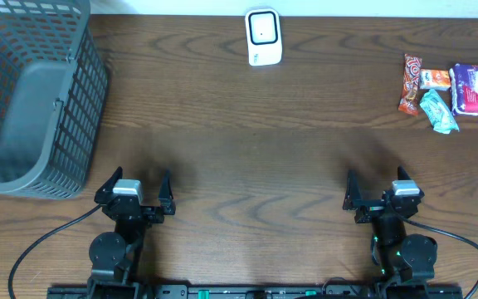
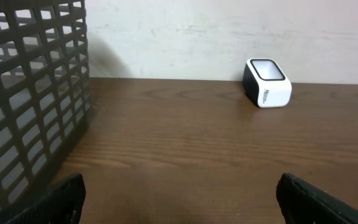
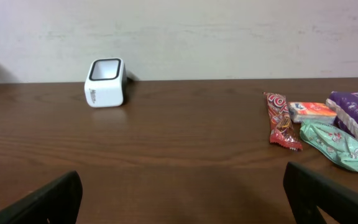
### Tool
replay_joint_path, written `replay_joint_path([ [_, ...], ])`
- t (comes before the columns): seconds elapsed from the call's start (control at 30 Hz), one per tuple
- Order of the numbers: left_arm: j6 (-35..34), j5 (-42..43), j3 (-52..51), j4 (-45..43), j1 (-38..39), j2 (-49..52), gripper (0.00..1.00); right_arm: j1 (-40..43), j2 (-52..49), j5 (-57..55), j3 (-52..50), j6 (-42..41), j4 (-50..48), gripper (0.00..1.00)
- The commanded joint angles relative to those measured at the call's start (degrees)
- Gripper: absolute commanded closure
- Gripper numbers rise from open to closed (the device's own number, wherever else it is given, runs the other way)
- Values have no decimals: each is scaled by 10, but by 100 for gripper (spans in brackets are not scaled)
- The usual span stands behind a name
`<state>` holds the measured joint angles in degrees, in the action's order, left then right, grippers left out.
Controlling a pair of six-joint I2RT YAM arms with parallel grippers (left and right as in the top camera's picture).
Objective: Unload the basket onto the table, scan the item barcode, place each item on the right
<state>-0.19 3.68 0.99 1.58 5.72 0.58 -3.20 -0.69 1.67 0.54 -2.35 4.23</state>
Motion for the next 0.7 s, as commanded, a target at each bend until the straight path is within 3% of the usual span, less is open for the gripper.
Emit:
replay_joint_path([
  [0.0, -3, -3, -8, 23, -3, -3, 2, -2, 4, 0, -2, -4, 1, 1],
  [0.67, -3, -3, -8, 23, -3, -3, 2, 11, 4, -9, -2, 27, 4, 1],
])
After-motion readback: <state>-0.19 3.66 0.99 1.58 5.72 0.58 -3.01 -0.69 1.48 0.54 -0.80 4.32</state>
